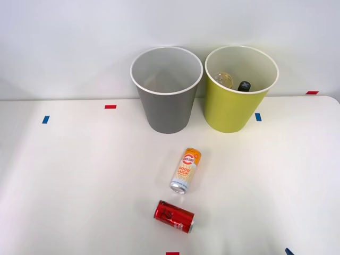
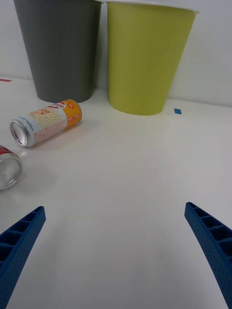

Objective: Put cans in the gray bin, plastic bottles in the light green bin

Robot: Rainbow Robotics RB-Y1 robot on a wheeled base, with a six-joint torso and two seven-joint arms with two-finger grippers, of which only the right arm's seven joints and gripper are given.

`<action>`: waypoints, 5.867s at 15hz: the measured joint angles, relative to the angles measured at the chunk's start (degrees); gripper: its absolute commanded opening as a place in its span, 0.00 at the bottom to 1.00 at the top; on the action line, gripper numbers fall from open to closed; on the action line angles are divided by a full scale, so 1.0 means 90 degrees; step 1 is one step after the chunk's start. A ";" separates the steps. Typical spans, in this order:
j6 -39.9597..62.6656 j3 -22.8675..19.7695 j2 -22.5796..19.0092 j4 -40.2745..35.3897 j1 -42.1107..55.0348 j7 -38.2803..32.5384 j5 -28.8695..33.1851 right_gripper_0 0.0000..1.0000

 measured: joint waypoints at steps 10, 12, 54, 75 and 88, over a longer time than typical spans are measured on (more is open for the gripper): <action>0.0000 0.0000 0.0000 0.0000 0.0000 0.0000 0.0000 1.00; 0.0000 0.0000 0.0000 0.0000 0.0000 0.0000 0.0000 1.00; 1.0820 0.2566 -0.5799 -0.4763 -0.5048 -0.1159 -0.2122 1.00; 1.3948 0.3310 -0.4240 -0.4763 -0.8566 0.0592 -0.5697 1.00; 1.4401 0.3396 -0.3051 -0.3335 -0.9722 0.1436 -0.6241 1.00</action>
